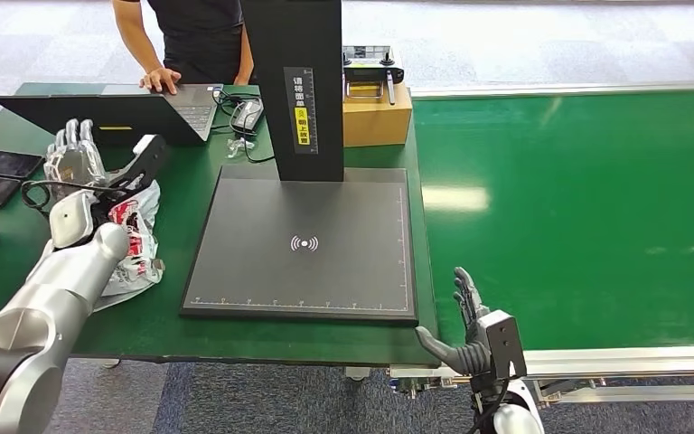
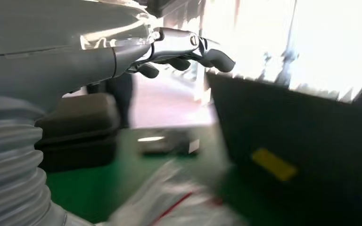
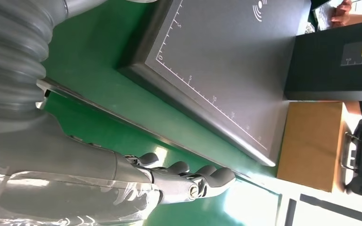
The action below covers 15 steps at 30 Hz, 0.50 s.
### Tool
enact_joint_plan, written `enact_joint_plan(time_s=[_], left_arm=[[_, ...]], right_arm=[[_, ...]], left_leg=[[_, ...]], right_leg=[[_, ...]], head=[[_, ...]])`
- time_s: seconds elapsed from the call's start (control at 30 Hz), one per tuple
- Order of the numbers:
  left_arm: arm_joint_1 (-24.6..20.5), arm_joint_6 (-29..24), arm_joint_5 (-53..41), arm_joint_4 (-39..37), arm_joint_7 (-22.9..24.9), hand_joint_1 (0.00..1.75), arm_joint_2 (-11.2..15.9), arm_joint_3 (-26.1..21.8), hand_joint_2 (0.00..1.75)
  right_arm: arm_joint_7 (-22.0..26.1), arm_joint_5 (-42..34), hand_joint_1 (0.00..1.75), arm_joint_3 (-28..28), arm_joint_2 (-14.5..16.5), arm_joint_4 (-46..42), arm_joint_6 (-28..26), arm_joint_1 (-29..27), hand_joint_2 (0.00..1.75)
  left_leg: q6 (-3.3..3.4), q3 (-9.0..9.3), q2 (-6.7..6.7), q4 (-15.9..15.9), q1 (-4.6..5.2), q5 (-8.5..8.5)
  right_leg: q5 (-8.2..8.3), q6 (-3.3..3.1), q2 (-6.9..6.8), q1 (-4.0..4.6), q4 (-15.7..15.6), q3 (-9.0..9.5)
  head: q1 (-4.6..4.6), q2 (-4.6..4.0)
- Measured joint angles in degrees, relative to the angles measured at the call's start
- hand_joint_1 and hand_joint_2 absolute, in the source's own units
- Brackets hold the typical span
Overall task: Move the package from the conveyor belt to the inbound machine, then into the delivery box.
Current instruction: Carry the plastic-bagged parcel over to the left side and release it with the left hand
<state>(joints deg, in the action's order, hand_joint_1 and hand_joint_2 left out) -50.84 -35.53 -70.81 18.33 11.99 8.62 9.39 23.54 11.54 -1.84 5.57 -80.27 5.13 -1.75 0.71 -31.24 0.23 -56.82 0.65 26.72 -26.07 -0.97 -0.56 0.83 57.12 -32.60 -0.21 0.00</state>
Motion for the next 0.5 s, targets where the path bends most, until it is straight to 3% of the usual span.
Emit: enact_joint_plan(time_s=[0.07,0.2,0.47,0.5], left_arm=[[2.07,-3.57,0.61,4.25,-6.67,0.00,-1.00,-2.30,1.75],[7.45,-4.70,1.89,15.48,-18.97,0.00,-4.40,-8.68,1.75],[12.37,-4.75,2.65,26.00,-24.37,0.00,-8.02,-15.36,1.75],[13.24,-4.58,3.64,27.07,-26.15,0.00,-8.70,-16.12,1.31]], right_arm=[[0.17,0.55,0.00,-0.03,0.00,-0.47,-0.02,-0.03,1.75],[0.63,1.29,0.00,-0.06,0.00,-1.49,-0.04,-0.02,1.75],[1.03,1.56,0.00,-0.10,0.00,-2.43,-0.04,-0.14,1.75],[1.29,1.58,0.00,-0.11,0.00,-2.62,-0.02,-0.20,1.75]], left_leg=[[0.01,0.00,0.02,0.00,0.01,0.01],[0.03,-0.01,0.05,-0.01,0.04,0.02],[0.03,0.01,0.17,-0.01,0.03,0.02],[0.03,0.01,0.17,-0.01,0.03,0.02]], right_leg=[[0.00,0.00,0.02,-0.01,0.00,-0.01],[0.00,0.01,0.05,-0.05,-0.01,-0.01],[0.01,0.02,0.20,-0.04,-0.01,-0.03],[0.01,0.02,0.20,-0.04,-0.01,-0.03]], head=[[0.01,0.00],[0.01,0.00],[-0.01,0.00],[-0.02,0.00]])
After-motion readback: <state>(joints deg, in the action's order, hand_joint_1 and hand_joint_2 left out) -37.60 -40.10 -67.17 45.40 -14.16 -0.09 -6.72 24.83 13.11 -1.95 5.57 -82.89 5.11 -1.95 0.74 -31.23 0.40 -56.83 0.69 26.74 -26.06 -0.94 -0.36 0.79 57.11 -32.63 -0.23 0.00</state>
